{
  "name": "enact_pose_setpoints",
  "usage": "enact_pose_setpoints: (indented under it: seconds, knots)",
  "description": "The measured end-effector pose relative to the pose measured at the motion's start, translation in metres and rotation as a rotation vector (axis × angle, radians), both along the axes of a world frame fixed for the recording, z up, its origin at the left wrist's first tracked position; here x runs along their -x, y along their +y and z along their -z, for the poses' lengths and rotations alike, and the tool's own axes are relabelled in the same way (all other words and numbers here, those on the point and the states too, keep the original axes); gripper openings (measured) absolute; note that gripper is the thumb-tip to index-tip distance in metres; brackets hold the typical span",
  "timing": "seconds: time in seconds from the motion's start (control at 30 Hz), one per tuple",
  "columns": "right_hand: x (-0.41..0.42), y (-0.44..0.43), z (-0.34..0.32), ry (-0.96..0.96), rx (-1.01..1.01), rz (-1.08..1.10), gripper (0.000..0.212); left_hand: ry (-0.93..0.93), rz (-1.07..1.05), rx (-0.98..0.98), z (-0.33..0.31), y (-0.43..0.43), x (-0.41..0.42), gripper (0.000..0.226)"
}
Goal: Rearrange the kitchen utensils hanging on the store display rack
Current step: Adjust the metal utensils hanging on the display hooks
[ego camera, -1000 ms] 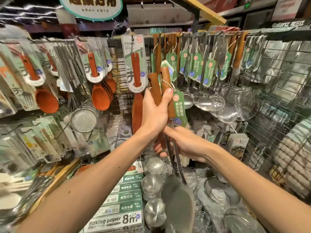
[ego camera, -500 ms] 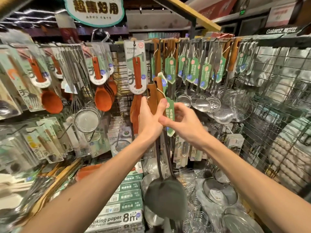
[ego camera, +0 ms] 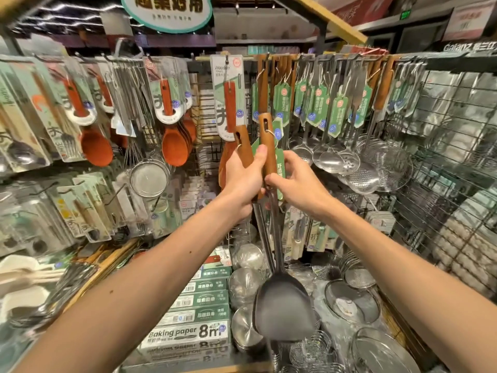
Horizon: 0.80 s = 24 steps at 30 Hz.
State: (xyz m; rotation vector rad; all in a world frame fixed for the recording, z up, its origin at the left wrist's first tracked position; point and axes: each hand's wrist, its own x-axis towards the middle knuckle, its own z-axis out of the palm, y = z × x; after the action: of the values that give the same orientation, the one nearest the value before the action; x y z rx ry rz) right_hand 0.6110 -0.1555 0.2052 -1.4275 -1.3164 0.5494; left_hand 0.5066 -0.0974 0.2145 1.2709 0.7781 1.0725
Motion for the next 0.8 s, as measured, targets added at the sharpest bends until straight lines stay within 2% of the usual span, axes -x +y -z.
enact_pose_setpoints:
  seconds: [0.07,0.17,0.27,0.37,0.47,0.8]
  knots:
    - [-0.001,0.000,0.001,-0.032,-0.012,0.032,0.033,0.048,-0.080,-0.107,0.001,0.004,0.001,0.014]
    - [-0.007,0.002,0.003,0.046,-0.043,0.072,0.036,0.140,-0.194,-0.283,-0.002,0.010,0.008,0.010]
    - [-0.012,0.001,-0.001,0.088,-0.098,0.120,0.038,0.161,-0.211,-0.368,-0.006,0.018,0.019,0.009]
    - [-0.015,0.003,-0.005,0.100,-0.146,0.120,0.042,0.235,-0.262,-0.395,-0.004,0.032,0.028,0.014]
    - [-0.018,0.011,-0.014,0.119,-0.138,0.093,0.038,0.301,-0.311,-0.410,-0.005,0.040,0.035,0.012]
    - [-0.034,0.063,-0.045,0.173,-0.126,0.066,0.042,0.297,-0.248,-0.405,-0.012,0.051,0.031,0.015]
